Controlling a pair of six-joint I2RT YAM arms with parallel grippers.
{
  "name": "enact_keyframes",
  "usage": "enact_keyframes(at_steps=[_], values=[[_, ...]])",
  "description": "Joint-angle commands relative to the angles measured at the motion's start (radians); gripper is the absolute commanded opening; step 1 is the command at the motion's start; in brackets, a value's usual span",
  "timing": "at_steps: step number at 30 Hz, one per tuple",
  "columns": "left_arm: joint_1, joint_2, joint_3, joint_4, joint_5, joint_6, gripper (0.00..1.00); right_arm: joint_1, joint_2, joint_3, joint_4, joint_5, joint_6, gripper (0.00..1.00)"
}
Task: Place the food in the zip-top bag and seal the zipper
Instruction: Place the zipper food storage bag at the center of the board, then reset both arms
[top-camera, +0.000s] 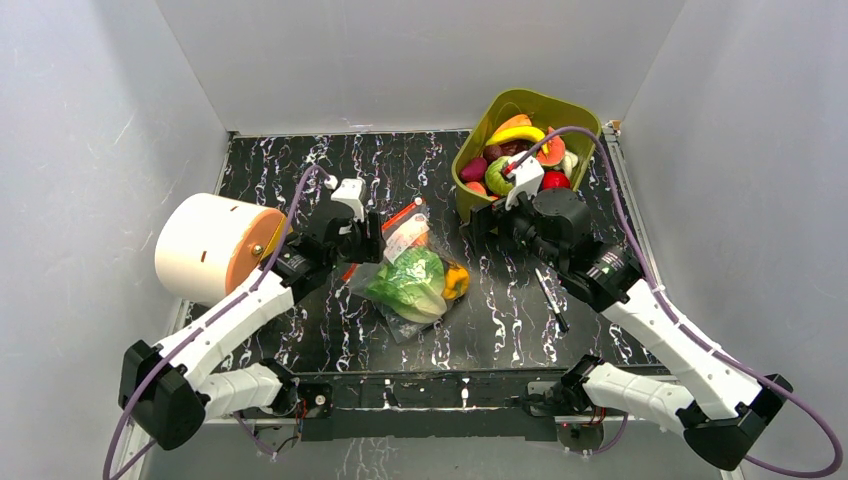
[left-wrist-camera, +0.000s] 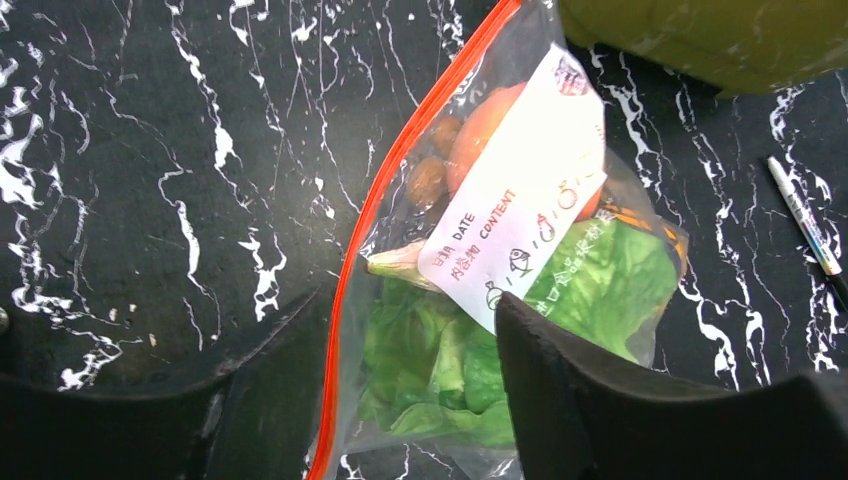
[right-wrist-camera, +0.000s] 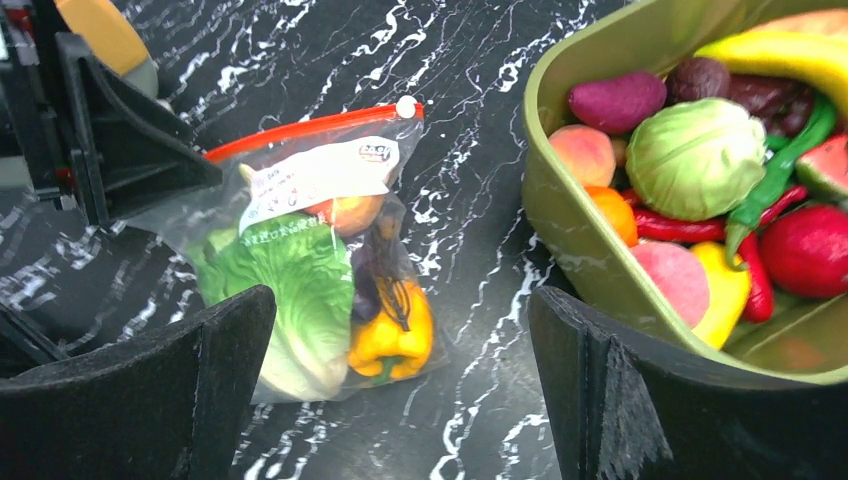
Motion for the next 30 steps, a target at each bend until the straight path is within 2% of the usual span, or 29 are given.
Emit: enact_keyframes(at_steps=[1,2,3,4,7,11,16,30], values=[[0.002,-0.066,0.081,-0.052,-0.006,-0.008,0.65,0.002,-0.039,-0.002,0.041,0.038,0.197,0.98],[0.002,-0.075,0.093,-0.060,-0.001,-0.008,0.72,0.002,-0.045,-0.010,0.042,0.031,0.215,0.98],[0.002,-0.084,0.107,-0.075,-0.001,-0.012,0.90,0.002,-0.052,-0.019,0.047,0.030,0.238,0.98],[0.001,-0.094,0.124,-0.085,0.003,-0.016,0.97,0.001,-0.061,-0.028,0.051,0.035,0.262,0.98],[0.002,-0.131,0.170,-0.094,0.023,-0.015,0.98,0.001,-0.077,-0.051,0.058,0.083,0.319,0.98],[0.002,-0.179,0.210,-0.096,-0.031,-0.079,0.98,0.002,-0.079,-0.027,0.022,0.176,0.396,0.98],[0.002,-0.235,0.254,-0.126,0.003,-0.067,0.98,0.002,-0.096,0.017,-0.008,0.239,0.434,0.98],[0.002,-0.330,0.149,-0.049,0.095,-0.072,0.98,0.002,-0.191,-0.047,0.059,0.173,0.431,0.98]])
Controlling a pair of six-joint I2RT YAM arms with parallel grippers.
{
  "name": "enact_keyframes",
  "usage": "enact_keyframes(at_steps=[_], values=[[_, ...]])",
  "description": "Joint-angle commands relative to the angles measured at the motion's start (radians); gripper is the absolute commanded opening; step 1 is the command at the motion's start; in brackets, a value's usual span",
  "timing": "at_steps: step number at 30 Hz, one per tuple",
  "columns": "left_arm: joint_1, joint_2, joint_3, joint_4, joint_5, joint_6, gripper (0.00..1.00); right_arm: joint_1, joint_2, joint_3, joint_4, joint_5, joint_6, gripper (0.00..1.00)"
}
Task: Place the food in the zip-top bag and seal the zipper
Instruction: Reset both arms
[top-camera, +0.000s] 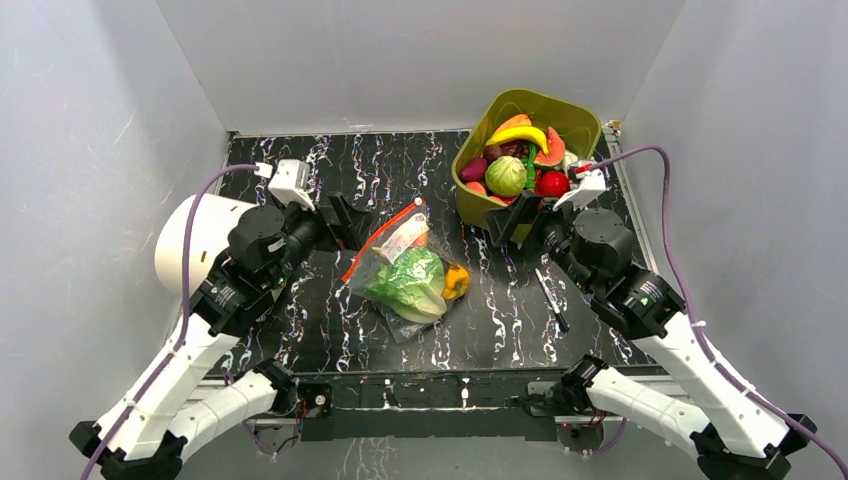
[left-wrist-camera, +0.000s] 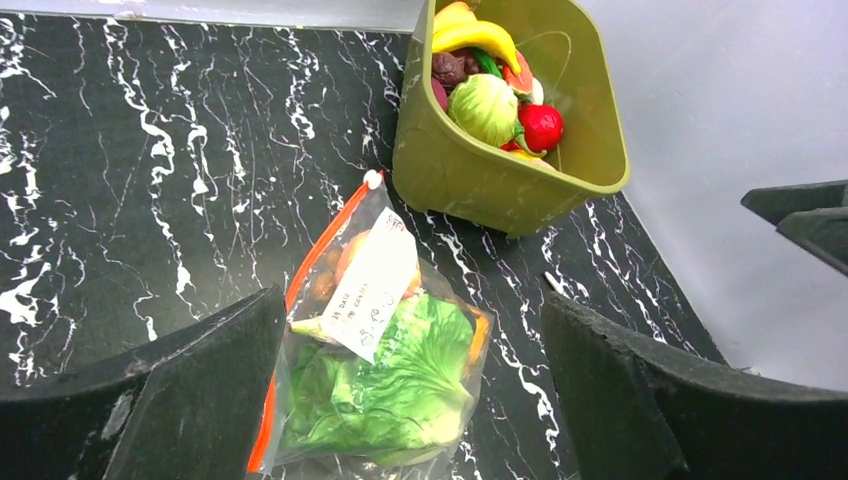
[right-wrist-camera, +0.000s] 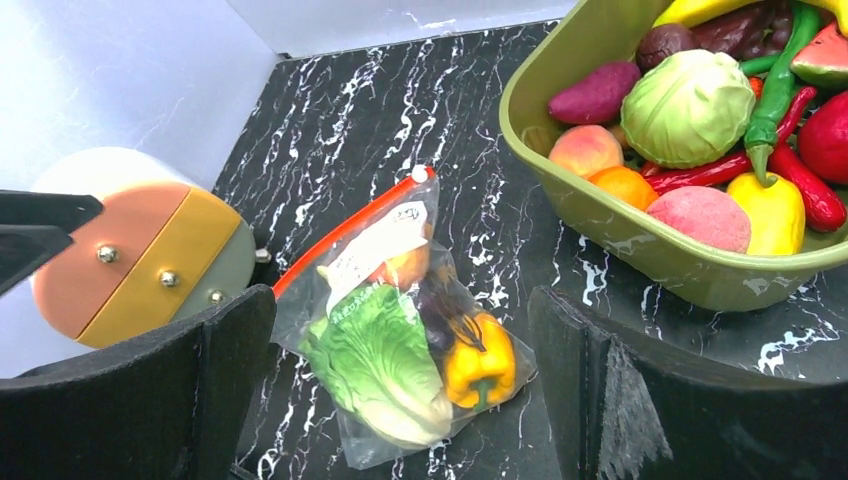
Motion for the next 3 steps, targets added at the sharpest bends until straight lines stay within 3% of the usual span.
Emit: enact_keyframes(at_steps=[1,3], values=[[0.002,-0.011,-0.052,0.031,0.060,-0.018,0.98,0.002,-0.007,-0.015,0.064,-0.011,0.006,0.98],[0.002,-0.013,-0.071,0.038,0.074,-0.025,0.98,0.002,0.000,-0.021,0.059,-0.015,0.009,0.98]])
